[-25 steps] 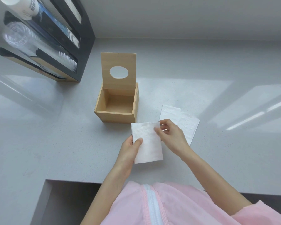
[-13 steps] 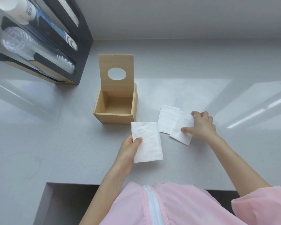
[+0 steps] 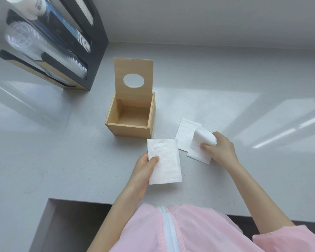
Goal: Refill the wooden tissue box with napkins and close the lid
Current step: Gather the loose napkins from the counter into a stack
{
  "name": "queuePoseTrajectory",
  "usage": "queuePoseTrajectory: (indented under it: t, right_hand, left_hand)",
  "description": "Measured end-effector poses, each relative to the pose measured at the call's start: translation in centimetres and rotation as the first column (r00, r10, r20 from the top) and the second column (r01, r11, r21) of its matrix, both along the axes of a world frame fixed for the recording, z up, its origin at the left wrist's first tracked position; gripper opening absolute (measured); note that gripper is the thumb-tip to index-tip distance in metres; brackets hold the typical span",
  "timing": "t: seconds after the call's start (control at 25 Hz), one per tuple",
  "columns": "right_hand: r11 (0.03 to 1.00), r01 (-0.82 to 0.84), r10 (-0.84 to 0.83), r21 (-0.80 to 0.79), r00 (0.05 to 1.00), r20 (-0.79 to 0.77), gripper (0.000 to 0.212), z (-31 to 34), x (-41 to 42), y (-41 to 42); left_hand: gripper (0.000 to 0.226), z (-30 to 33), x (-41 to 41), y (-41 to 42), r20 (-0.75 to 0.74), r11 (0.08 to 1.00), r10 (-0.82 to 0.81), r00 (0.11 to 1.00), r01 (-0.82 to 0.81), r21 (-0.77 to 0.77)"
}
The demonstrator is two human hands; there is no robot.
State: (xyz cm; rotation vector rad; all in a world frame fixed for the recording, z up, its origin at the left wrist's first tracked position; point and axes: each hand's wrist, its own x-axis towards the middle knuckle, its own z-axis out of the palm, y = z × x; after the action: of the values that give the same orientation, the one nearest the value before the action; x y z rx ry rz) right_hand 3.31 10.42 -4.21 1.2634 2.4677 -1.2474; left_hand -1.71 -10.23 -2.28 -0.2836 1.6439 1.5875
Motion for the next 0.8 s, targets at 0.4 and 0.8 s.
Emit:
queuePoseTrajectory:
  t: [0.4, 0.8]
  right_hand:
    - [0.874, -0.139, -0.063, -0.465, 0.917, -0.394, 0.014, 4.4, 1.3, -2.1]
    - [0.539, -0.338, -0.002, -0.772, 0.915, -0.402, 0.021, 5.4, 0.4, -5.8]
  left_hand:
    - [0.024, -0.1, 0.2, -0.4, -0.007, 1.000, 0.007, 1.000, -0.007, 0.018]
    - [0.022, -0.6, 0.0, -0.7, -0.013, 0.999, -0.004, 1.000, 0.005, 0.054]
